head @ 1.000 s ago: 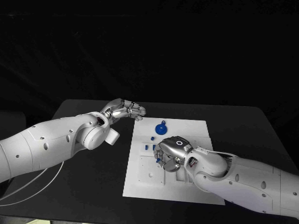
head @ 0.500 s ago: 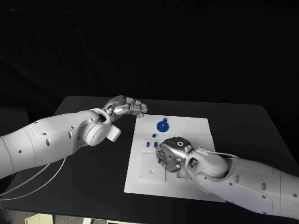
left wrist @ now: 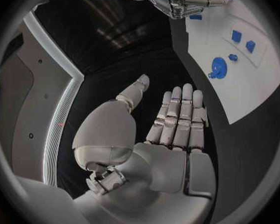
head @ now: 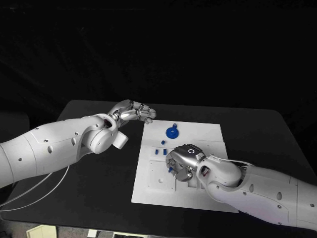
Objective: Assemble the parts on the task board
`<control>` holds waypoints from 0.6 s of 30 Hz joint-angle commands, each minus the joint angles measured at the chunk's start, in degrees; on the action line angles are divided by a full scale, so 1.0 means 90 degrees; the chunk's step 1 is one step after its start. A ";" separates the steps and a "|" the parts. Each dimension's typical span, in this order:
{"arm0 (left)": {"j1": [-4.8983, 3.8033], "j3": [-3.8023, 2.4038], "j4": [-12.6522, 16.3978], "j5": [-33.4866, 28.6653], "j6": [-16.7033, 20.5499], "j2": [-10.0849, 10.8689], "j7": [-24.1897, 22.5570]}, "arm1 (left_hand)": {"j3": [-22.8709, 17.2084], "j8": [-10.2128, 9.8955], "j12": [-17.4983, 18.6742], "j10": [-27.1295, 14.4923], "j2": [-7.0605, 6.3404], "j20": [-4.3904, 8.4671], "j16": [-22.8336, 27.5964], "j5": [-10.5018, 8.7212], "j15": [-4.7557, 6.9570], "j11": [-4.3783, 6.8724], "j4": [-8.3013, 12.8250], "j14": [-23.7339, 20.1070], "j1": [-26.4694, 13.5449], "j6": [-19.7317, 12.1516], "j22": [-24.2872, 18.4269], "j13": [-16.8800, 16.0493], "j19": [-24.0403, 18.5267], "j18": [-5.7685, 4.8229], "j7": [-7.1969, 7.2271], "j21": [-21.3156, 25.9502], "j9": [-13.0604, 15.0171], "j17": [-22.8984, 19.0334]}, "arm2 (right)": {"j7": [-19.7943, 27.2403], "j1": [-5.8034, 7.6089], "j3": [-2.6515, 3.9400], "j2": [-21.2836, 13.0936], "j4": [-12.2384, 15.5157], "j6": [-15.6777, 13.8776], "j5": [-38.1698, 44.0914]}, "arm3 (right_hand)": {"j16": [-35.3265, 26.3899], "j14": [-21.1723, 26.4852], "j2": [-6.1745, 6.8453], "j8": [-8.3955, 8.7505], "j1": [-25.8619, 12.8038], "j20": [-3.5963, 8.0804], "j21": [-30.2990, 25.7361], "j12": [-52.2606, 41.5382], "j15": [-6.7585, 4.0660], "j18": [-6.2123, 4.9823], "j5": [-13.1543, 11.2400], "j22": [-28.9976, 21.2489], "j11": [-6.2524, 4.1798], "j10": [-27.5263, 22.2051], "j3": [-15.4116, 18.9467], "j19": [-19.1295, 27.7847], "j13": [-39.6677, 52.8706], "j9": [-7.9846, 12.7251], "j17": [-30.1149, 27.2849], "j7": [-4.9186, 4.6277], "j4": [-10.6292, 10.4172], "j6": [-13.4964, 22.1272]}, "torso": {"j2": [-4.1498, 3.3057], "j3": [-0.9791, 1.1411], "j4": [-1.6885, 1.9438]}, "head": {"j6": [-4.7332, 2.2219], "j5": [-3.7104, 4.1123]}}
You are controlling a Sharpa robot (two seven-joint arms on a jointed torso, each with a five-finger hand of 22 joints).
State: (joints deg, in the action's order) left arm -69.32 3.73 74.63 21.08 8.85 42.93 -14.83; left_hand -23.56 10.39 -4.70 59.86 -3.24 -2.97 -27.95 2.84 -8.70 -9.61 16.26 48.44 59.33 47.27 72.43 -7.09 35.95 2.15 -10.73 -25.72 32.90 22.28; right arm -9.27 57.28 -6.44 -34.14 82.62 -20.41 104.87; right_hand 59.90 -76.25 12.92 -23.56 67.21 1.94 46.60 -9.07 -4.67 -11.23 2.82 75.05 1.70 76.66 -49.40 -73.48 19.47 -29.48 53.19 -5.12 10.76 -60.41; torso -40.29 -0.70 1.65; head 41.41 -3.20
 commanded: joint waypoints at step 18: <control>-0.0007 -0.0005 0.0037 -0.0027 -0.0067 0.0009 -0.0037 | 0.0027 0.0045 -0.0038 0.0032 0.0034 0.0014 0.0034 0.0016 0.0014 -0.0024 -0.0022 0.0053 -0.0013 -0.0013 0.0010 0.0017 0.0035 0.0118 -0.0022 0.0042 -0.0013 0.0014 | -0.0094 -0.0004 -0.0003 0.0056 -0.0107 0.0145 0.0103 | 0.0027 0.0002 -0.0037 -0.0019 -0.0042 0.0042 0.0049 -0.0037 -0.0037 -0.0418 -0.0004 0.0115 -0.0035 -0.0017 -0.0047 0.0019 0.0021 -0.0009 0.0001 -0.0007 0.0011 -0.0056 | -0.0003 0.0012 -0.0003 | 0.0027 -0.0021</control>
State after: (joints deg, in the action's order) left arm -69.32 3.74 74.74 21.08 8.85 43.04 -14.79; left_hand -23.56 10.61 -4.70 59.86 -3.24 -2.97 -27.95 2.84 -8.50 -9.61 16.26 48.64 59.33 47.27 72.45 -6.98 35.95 2.16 -10.73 -25.72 32.85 22.34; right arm -9.59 57.32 -6.41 -33.71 81.82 -19.93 104.95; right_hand 59.90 -76.35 12.92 -23.55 67.21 1.84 46.79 -9.07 -4.56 -11.24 2.82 75.05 1.63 76.58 -49.56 -73.38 19.56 -29.46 53.19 -5.26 10.93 -60.40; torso -40.30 -0.59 1.63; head 41.62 -3.37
